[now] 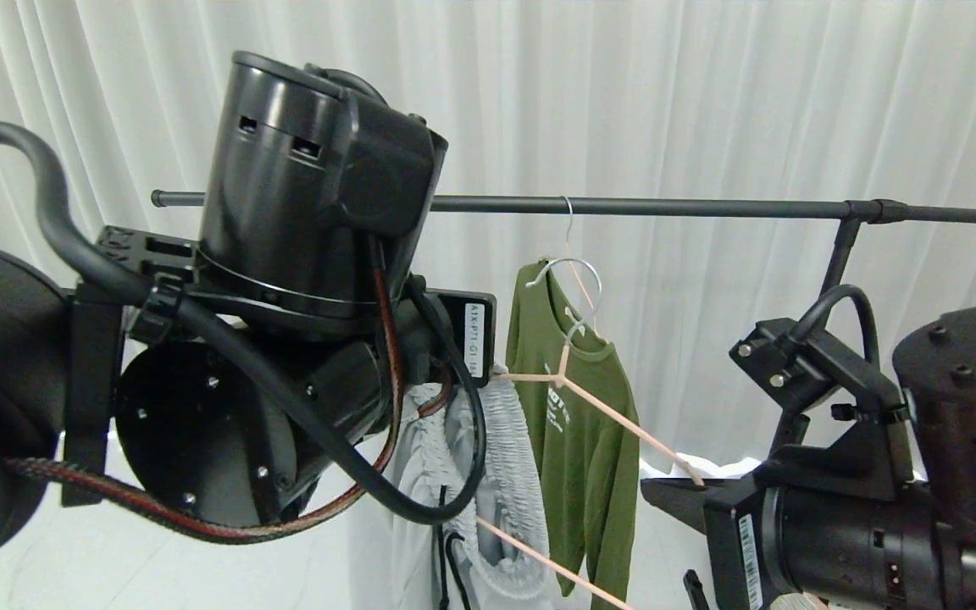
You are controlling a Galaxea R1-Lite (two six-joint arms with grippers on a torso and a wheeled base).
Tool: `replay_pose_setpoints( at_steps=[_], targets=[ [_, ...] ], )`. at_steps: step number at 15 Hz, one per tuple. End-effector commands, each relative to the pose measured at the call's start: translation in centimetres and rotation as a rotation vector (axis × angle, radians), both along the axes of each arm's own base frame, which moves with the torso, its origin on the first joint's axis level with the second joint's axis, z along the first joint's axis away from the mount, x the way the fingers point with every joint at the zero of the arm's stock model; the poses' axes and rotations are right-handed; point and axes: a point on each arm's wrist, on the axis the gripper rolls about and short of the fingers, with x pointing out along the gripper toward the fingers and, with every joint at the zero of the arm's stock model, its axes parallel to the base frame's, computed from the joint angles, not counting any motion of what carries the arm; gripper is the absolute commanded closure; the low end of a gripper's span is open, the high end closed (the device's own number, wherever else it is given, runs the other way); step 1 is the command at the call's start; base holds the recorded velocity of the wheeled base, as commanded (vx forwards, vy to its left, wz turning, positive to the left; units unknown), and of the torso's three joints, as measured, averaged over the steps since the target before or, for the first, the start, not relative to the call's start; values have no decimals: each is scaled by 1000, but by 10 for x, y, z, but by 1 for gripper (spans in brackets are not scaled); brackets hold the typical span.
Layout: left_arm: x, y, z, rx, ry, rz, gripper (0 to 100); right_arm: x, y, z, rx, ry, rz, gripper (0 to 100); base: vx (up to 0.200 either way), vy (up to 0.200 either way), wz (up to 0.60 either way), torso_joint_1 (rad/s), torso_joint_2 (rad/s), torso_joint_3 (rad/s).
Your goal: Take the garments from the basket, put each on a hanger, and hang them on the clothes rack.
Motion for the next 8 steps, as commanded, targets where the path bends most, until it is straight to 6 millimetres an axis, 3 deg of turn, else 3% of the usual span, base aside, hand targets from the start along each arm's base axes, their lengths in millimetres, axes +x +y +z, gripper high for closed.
replay_pose_setpoints(
  at_steps=[1, 8],
  targets=[
    [-9, -7, 1, -6, -1, -38, 100, -5, 20, -25, -34, 3, 41, 100, 0, 0, 0, 0, 0, 0],
    [-19, -14, 8, -46, -12, -74, 100, 5, 35, -35, -32, -28, 51, 100, 0, 0, 0, 0, 0, 0]
  ],
)
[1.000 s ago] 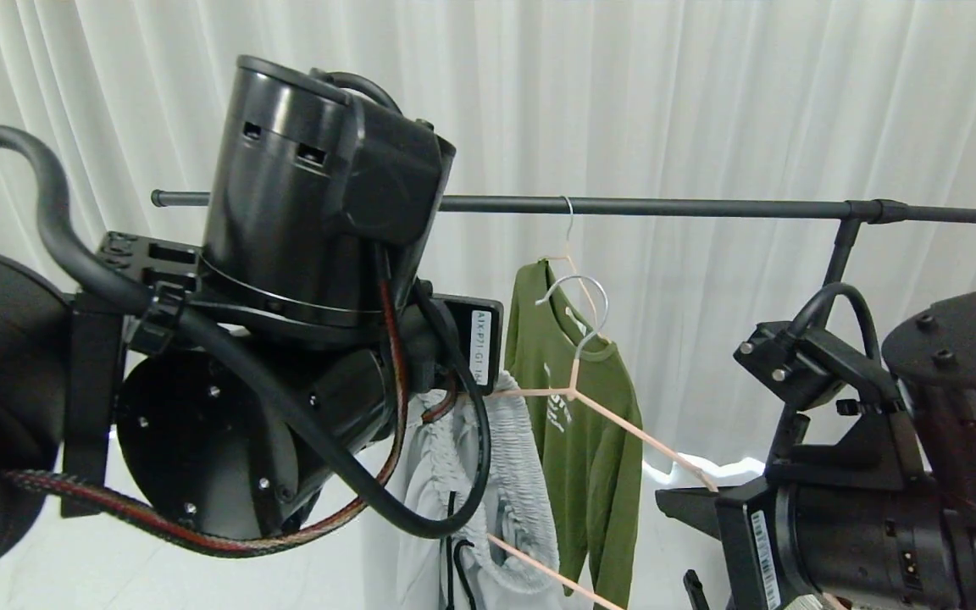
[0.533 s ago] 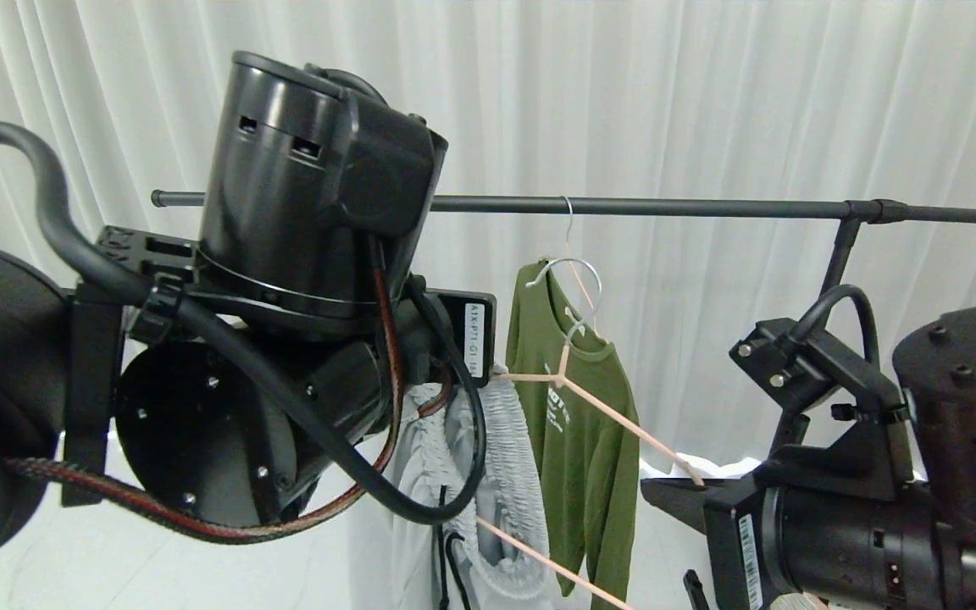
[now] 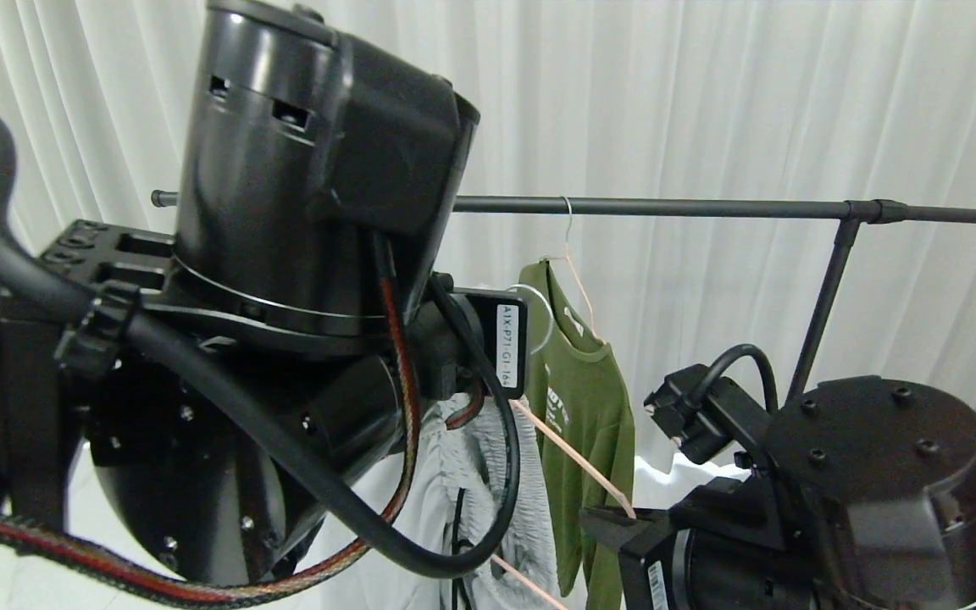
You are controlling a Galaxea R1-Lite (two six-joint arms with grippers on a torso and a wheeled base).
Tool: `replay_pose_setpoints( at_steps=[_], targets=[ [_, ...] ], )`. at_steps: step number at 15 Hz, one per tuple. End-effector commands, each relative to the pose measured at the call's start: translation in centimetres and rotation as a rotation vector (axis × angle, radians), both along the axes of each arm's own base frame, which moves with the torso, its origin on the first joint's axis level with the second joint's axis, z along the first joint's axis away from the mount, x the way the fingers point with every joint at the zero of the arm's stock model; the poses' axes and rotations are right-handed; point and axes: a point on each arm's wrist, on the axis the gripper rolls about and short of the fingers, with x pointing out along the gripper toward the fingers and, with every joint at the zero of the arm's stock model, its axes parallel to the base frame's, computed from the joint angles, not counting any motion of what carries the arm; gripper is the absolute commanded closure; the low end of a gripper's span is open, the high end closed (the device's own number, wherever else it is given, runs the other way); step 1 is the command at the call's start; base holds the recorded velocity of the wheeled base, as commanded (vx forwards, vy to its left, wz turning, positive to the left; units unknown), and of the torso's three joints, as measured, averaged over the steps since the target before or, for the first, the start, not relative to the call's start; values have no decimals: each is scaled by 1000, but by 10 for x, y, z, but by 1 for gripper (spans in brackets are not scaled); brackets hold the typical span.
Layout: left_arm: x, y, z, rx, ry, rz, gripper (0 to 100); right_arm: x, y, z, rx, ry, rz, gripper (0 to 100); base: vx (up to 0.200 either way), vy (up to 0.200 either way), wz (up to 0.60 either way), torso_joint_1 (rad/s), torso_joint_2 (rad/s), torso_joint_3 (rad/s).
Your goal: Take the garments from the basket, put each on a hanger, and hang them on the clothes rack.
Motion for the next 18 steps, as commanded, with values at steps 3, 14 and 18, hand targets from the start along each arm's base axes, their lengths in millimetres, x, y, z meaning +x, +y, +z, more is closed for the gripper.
replay_pose_setpoints(
  at_steps=[3, 14, 18],
  targets=[
    [3, 3, 1, -1, -3, 18, 100, 7, -8, 2, 36, -22, -38, 100, 0, 0, 0, 0, 0, 0],
    [-8, -3, 9, -21, -29, 7, 100, 7, -29, 1, 223, -241, -37, 100, 0, 0, 0, 0, 0, 0],
    [-15, 2, 15, -35, -44, 1, 100, 8, -29, 5, 242, -259, -40, 100, 0, 0, 0, 0, 0, 0]
  ],
)
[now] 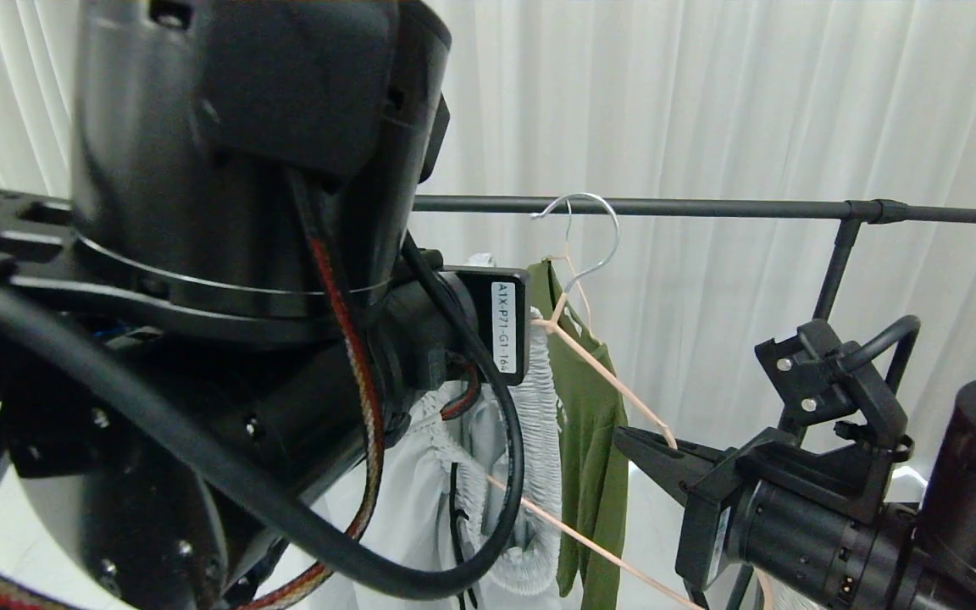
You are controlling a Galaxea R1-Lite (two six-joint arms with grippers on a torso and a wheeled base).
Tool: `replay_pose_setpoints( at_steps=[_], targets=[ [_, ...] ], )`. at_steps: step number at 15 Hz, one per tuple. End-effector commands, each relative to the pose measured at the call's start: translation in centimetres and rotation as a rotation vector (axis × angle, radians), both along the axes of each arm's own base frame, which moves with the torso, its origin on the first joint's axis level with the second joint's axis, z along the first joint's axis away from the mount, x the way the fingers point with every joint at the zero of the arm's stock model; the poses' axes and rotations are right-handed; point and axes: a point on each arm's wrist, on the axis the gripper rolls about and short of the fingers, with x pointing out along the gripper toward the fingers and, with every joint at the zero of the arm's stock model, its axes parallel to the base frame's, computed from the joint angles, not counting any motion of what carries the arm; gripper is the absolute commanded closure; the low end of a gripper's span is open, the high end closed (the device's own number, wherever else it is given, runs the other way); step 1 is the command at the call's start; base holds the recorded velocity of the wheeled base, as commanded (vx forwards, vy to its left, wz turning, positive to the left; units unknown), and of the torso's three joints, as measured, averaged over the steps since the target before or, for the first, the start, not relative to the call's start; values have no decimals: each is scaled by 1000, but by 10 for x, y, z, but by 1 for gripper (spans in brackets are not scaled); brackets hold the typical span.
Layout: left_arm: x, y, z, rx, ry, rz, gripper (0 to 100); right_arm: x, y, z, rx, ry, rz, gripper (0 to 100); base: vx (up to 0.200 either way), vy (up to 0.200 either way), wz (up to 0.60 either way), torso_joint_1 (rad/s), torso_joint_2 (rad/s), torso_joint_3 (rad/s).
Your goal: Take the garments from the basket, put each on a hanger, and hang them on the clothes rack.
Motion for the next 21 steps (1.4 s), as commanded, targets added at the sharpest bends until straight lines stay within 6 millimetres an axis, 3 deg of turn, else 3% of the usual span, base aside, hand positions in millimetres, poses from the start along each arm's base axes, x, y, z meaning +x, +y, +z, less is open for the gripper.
replay_pose_setpoints(
  at_steps=[1, 2, 3, 7, 11, 13, 15, 16, 18, 21],
  targets=[
    [-4, 3, 3, -8, -4, -8, 100, 0, 0, 2, 8, -14, 3, 100, 0, 0, 0, 0, 0, 0],
    [-6, 3, 2, -7, -4, -13, 100, 1, 0, 3, 16, -20, -2, 100, 0, 0, 0, 0, 0, 0],
    [-7, 3, 3, -7, -5, -18, 0, 2, 0, 5, 23, -24, -3, 100, 0, 0, 0, 0, 0, 0],
    [-16, 5, 7, -21, -12, -42, 0, 7, 0, 13, 59, -48, -22, 100, 0, 0, 0, 0, 0, 0],
    [-27, 23, 4, -18, -11, -44, 0, 8, -4, 20, 84, -97, -27, 100, 0, 0, 0, 0, 0, 0],
    [-36, 40, 4, -8, -23, -43, 0, 5, -10, 25, 88, -123, -27, 100, 0, 0, 0, 0, 0, 0],
    [-46, 60, 10, -19, -49, -49, 0, 2, -20, 17, 49, -128, -33, 100, 0, 0, 0, 0, 0, 0],
    [-57, 80, 15, -43, -73, -53, 0, -5, -33, 7, 13, -130, -35, 100, 0, 0, 0, 0, 0, 0],
    [-76, 113, 11, 97, -148, -120, 0, -17, -52, 2, 7, -145, -29, 100, 0, 0, 0, 0, 0, 0],
    [-103, 150, -16, 238, -227, -525, 0, -35, -79, -9, -19, -182, 42, 100, 0, 0, 0, 0, 0, 0]
  ],
)
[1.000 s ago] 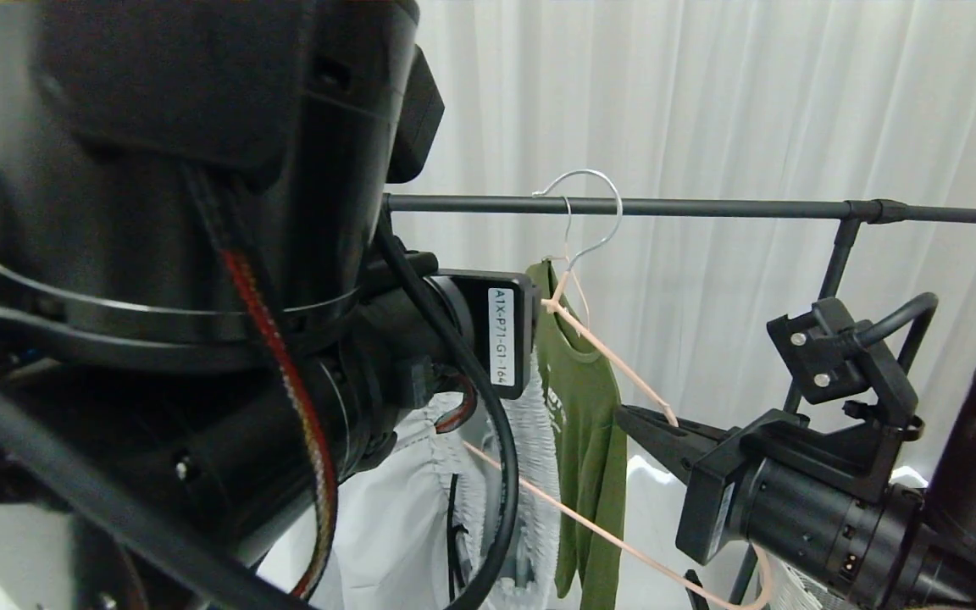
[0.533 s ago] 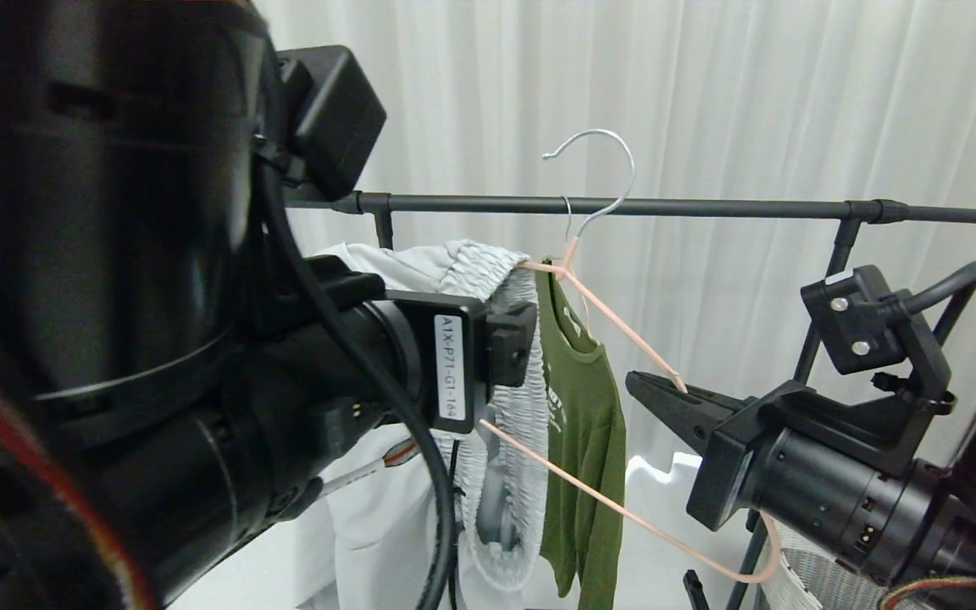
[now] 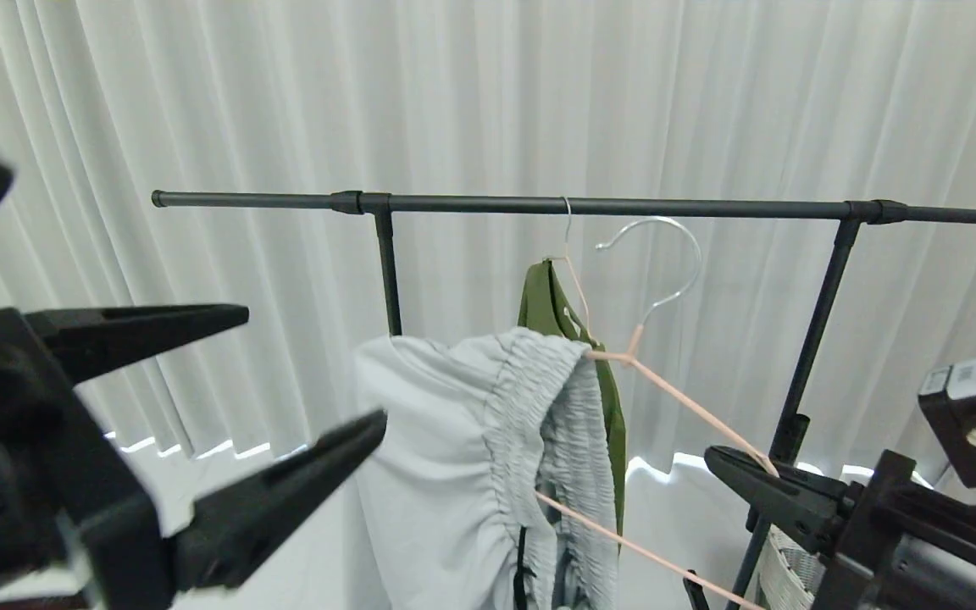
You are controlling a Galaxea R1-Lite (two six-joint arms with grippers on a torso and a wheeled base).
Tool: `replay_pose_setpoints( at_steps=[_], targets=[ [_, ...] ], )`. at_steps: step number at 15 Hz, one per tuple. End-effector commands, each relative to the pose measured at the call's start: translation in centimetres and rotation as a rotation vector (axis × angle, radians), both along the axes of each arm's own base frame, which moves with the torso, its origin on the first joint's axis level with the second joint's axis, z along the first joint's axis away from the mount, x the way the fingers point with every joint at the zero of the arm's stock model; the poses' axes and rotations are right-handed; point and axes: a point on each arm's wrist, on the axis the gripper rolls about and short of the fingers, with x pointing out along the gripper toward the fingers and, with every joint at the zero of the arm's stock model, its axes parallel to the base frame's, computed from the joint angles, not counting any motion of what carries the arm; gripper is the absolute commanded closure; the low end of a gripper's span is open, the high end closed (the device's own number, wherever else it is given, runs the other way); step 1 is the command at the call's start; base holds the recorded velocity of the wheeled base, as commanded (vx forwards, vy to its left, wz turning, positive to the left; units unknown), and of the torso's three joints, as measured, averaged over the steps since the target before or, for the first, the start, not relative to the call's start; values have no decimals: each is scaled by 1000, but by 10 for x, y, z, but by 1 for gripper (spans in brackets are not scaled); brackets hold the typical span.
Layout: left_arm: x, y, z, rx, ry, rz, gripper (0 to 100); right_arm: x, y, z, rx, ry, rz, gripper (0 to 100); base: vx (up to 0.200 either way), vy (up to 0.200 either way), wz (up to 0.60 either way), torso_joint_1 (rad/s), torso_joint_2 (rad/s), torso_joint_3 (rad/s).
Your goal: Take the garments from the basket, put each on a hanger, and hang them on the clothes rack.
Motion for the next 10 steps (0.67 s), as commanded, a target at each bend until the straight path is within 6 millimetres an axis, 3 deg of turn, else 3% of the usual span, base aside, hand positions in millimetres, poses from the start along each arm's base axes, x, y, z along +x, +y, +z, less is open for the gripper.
replay_pose_setpoints(
  at_steps=[1, 2, 5, 10],
  targets=[
    [-24, 40, -16, 22, -66, -174, 0, -16, -25, -2, 13, -41, 41, 100, 0, 0, 0, 0, 0, 0],
    [-25, 39, -25, 60, -57, -271, 0, -23, -35, -3, 10, -76, 64, 100, 0, 0, 0, 0, 0, 0],
    [-13, 16, -35, 126, 16, -333, 0, -34, -49, -9, -9, -131, 154, 100, 0, 0, 0, 0, 0, 0],
    [7, -22, -47, 109, 91, -482, 0, -50, -50, -16, -50, -182, 293, 100, 0, 0, 0, 0, 0, 0]
  ],
)
